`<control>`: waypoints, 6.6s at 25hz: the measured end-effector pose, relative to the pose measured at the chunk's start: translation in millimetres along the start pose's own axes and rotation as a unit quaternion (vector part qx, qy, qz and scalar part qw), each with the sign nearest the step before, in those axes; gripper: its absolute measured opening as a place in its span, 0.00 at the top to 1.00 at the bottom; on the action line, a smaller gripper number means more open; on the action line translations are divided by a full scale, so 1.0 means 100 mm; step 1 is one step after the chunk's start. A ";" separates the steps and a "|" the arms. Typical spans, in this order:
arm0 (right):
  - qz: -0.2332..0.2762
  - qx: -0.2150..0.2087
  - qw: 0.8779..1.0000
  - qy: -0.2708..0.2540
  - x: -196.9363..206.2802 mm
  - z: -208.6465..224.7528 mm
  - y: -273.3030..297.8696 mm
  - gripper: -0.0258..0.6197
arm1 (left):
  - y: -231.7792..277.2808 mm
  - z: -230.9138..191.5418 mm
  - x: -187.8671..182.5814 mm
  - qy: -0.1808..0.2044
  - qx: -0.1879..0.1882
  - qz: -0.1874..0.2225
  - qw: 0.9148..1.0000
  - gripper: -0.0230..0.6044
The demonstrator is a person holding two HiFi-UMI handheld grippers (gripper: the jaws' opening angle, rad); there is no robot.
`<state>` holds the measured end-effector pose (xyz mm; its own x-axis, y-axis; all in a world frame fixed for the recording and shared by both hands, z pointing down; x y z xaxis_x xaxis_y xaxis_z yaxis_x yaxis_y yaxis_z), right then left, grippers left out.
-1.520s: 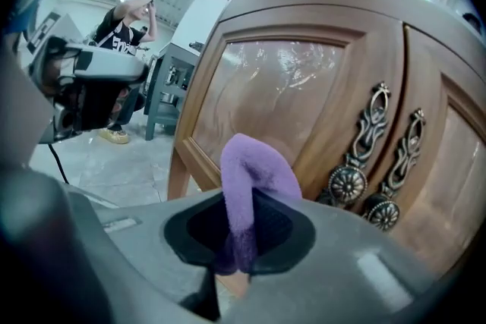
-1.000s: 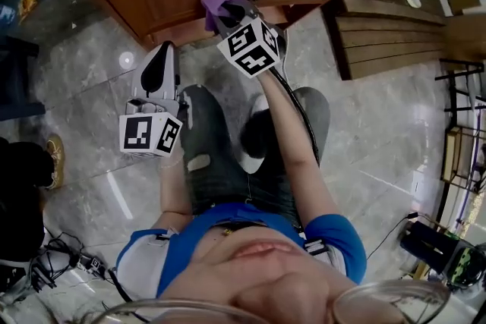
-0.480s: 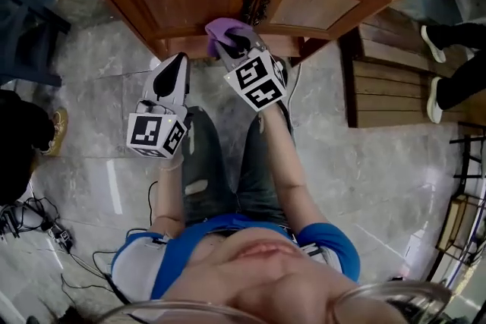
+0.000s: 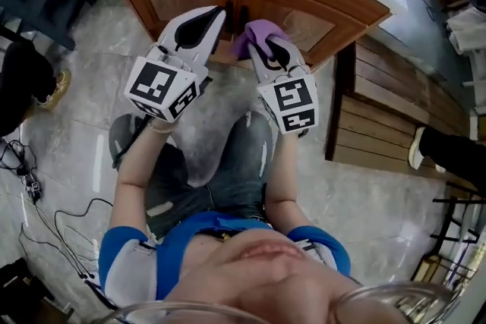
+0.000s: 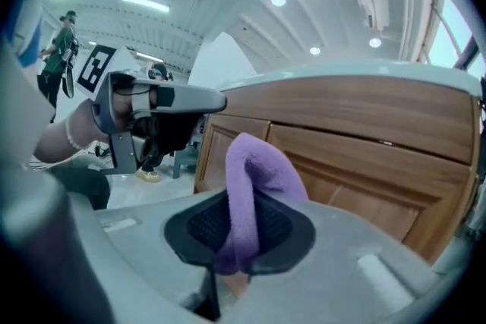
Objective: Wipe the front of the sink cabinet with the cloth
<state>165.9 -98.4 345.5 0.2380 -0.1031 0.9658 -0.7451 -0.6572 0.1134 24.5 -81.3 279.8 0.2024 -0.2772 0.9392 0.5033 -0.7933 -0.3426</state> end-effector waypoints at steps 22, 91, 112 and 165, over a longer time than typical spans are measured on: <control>0.058 0.035 0.992 -0.102 -0.59 0.09 0.53 0.87 | -0.01 -0.70 0.55 -0.077 0.017 -0.023 0.997 0.96; 0.030 0.207 0.977 -0.049 -0.04 1.43 -0.88 0.87 | 0.23 -0.34 0.71 -0.097 0.123 -0.031 0.987 0.96; 0.015 0.222 0.975 -0.015 0.42 1.27 -0.70 0.87 | 0.24 -0.33 0.79 -0.095 0.123 -0.045 0.987 0.96; 0.016 0.078 0.995 -0.056 0.65 0.20 0.58 0.87 | 0.04 -0.47 0.76 -0.102 0.102 -0.057 0.988 0.96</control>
<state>150.6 -158.5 410.2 0.2914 -0.2026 0.9349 -0.6489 -0.7599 0.0375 2.5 -131.7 350.9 0.2898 -0.0612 0.9551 0.6872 -0.6813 -0.2522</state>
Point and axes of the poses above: the fingertips, and each gripper's own axes: y forward along the fingers, z to its right, x out of its underside, the point moved 7 cm from there along -y, backward along the fingers, and after that the axes turned 11 degrees about z, right-handed, at the moved point
